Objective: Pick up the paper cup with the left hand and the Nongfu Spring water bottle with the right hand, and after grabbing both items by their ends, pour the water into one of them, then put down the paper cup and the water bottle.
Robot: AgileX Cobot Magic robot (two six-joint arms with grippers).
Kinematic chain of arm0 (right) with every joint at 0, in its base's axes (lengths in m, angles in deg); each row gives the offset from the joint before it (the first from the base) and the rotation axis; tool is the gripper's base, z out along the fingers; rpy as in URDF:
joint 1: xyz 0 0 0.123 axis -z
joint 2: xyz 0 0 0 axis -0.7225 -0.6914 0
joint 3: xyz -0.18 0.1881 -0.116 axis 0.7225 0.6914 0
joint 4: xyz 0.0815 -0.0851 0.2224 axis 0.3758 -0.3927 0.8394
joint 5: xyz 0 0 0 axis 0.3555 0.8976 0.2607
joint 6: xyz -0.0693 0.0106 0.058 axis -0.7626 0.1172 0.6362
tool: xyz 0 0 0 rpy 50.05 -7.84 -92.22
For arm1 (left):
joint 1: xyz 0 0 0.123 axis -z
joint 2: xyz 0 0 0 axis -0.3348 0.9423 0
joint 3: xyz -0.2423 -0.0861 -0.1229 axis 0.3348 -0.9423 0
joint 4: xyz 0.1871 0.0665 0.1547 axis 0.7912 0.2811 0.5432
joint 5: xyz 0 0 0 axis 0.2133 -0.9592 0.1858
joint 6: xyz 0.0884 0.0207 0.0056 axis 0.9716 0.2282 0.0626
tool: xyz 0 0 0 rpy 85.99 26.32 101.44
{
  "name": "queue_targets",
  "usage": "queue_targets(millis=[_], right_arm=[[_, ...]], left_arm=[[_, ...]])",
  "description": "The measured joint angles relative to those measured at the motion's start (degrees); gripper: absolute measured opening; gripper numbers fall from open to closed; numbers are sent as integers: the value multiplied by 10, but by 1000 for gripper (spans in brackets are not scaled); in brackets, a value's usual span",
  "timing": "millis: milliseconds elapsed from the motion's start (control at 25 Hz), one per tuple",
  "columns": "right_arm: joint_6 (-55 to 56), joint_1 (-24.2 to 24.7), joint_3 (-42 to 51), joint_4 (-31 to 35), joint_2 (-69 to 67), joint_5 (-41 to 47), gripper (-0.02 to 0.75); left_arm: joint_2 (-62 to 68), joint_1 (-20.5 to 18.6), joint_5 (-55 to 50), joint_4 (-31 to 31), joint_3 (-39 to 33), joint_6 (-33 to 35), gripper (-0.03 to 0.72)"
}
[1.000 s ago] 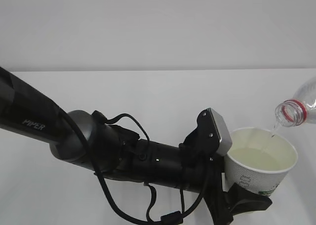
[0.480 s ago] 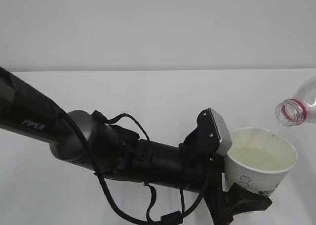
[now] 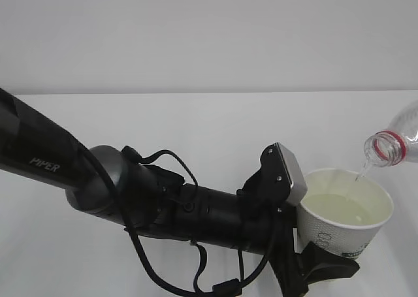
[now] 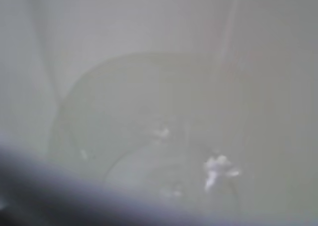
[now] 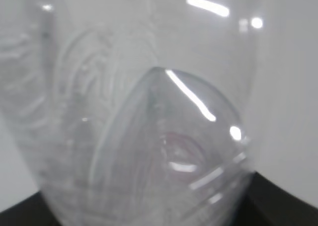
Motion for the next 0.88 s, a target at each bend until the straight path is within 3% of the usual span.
queue_targets(millis=[880], right_arm=[[13,0,0,18,0,0,446]], left_arm=[[0,0,0,0,0,0,516]])
